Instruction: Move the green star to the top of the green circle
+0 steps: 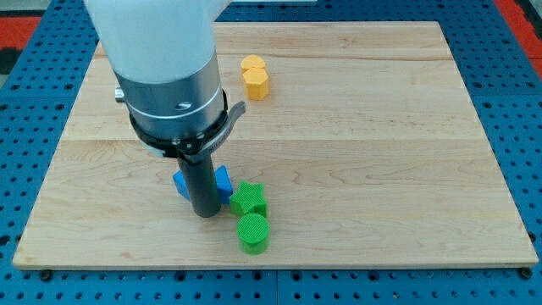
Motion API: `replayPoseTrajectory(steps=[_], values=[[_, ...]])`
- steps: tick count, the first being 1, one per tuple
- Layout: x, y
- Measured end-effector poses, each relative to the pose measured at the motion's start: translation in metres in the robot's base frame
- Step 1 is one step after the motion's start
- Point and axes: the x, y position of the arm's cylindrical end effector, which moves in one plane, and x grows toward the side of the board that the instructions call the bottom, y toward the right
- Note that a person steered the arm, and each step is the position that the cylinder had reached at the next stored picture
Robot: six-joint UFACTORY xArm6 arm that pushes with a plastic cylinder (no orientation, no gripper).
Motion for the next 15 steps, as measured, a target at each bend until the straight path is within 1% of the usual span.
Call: replayPoseTrajectory(steps=[1, 2, 3, 5, 6, 7, 8, 9, 10, 11, 12, 13, 14, 15], values=[[0.007, 0.000], [0.035, 0.007], [0.049, 0.029], [0.048, 0.117], [0.057, 0.135], [0.058, 0.076], [0.051, 0.022], [0.031, 0.009], [0.002, 0.009], [0.006, 0.035], [0.006, 0.081], [0.004, 0.099], [-0.009, 0.086], [-0.034, 0.086]])
